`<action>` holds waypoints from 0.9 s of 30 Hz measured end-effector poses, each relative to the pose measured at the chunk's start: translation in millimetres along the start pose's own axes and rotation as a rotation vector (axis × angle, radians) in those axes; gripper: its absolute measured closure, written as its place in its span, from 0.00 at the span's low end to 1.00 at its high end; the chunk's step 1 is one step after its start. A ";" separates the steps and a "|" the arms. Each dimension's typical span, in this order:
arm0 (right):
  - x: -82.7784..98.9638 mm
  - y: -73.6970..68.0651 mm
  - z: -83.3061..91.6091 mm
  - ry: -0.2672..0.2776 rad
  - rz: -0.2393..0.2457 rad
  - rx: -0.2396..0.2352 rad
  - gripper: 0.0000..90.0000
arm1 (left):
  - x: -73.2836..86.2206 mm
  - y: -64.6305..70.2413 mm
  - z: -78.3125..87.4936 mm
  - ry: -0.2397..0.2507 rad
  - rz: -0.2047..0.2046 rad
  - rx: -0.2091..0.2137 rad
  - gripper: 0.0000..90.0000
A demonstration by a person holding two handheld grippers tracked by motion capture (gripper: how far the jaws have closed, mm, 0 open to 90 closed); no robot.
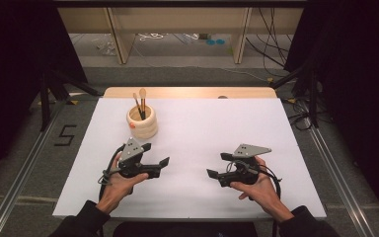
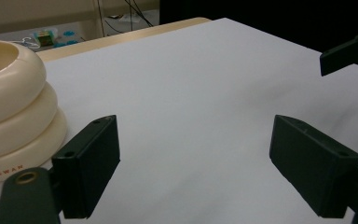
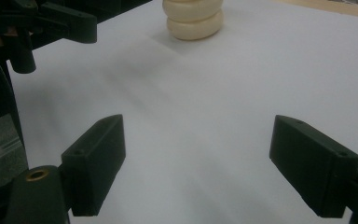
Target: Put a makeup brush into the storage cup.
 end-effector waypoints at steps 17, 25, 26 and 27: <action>-0.6 -1.7 -0.1 0.002 -0.001 -0.007 0.18 | 7.2 14.8 5.9 0.000 -0.028 0.028 0.18; -1.1 -2.9 -0.8 0.011 0.000 -0.014 0.18 | 13.6 18.2 8.2 -0.017 -0.044 0.027 0.18; -1.2 -2.9 -0.8 0.013 0.001 -0.014 0.18 | 14.4 18.6 8.5 -0.021 -0.045 0.028 0.18; -1.2 -3.1 -0.9 0.013 0.002 -0.015 0.18 | 15.1 18.7 8.7 -0.023 -0.049 0.027 0.18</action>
Point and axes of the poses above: each handheld gripper's, and its own axes: z roughly backward along the jaws, x roughly out of its underside, y roughly to its right, the point moved 7 cm from there along -z, roughly forward along the jaws, and after that the axes turned 14 degrees about -y, right-handed, at the moved point
